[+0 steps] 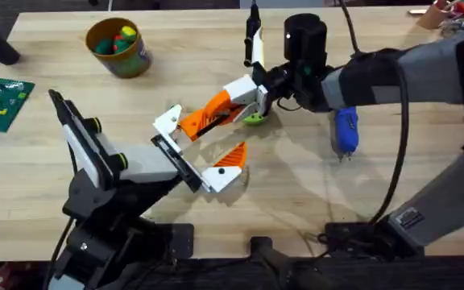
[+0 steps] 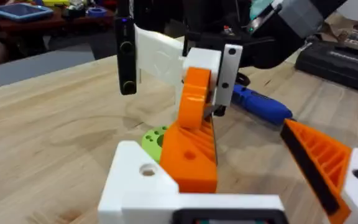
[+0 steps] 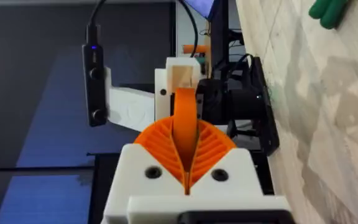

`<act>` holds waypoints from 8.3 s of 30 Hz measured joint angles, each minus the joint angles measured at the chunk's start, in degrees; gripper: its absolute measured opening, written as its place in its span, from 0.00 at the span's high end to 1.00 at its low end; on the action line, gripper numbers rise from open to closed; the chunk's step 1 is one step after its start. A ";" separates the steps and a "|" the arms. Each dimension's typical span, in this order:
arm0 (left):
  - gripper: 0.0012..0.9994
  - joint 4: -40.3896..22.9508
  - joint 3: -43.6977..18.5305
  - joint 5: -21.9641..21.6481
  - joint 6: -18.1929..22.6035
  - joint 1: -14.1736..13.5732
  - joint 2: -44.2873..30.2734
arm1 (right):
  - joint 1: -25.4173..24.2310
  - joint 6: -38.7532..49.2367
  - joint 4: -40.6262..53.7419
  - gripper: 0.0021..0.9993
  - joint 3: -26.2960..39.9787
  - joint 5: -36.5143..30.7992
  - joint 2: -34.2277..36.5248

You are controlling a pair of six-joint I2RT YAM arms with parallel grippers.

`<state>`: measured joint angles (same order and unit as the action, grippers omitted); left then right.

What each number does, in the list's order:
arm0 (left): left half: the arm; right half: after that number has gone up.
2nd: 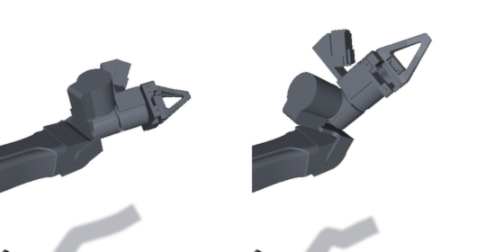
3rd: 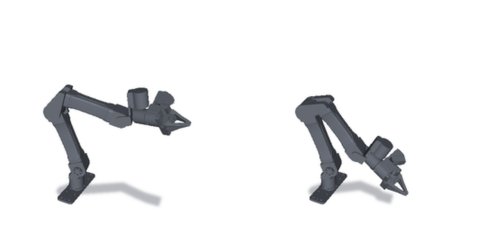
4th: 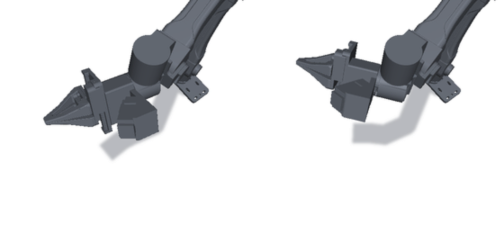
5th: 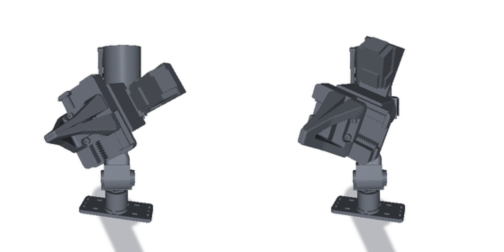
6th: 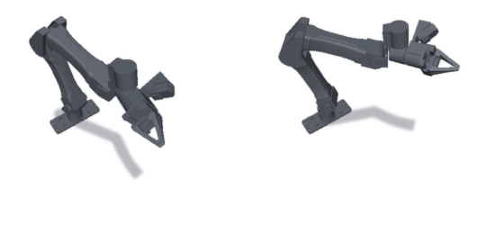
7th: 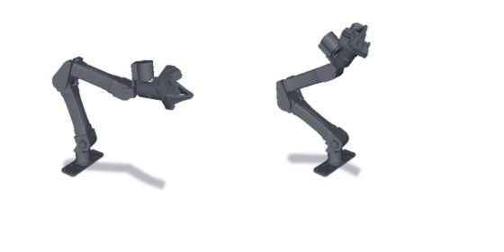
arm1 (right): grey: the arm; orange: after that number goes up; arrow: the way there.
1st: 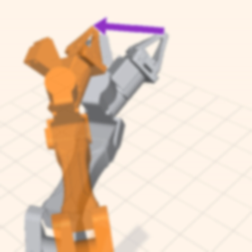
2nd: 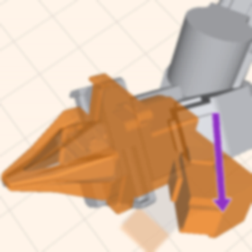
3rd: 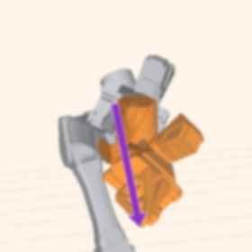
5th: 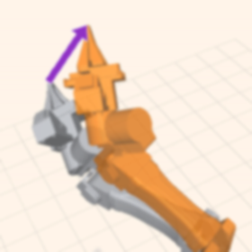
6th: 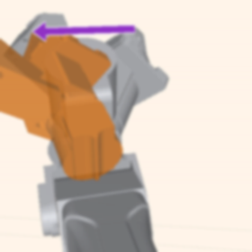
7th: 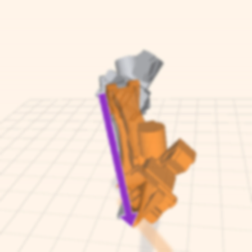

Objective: Pick up the gripper from the table and insert it into the empty holder that is missing its gripper. Then pick up a screw, insert it into the mounting hole, and use the screwdriver to tighten it. Finally, clean up the table by picking up the vegetable and placing it into the bucket.

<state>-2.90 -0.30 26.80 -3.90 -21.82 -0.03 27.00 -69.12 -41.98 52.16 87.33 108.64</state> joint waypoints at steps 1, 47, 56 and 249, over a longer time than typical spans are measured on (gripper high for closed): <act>0.01 0.00 0.00 -0.02 0.00 0.00 0.00 | 0.00 0.09 -0.09 0.97 0.00 0.00 0.24; 0.01 0.00 0.00 0.01 0.00 0.00 0.00 | -2.12 -2.44 -13.14 0.97 -2.18 0.02 0.73; 0.01 0.00 0.00 0.01 0.00 0.00 0.00 | -0.68 -1.82 -12.90 0.97 -2.19 0.02 3.08; 0.01 0.54 0.00 -2.16 0.50 0.02 0.00 | 4.85 -12.75 -13.26 0.97 10.58 -0.02 8.87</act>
<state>-2.36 -0.30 24.64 -3.40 -21.80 -0.03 31.86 -81.87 -55.24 62.74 87.31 117.51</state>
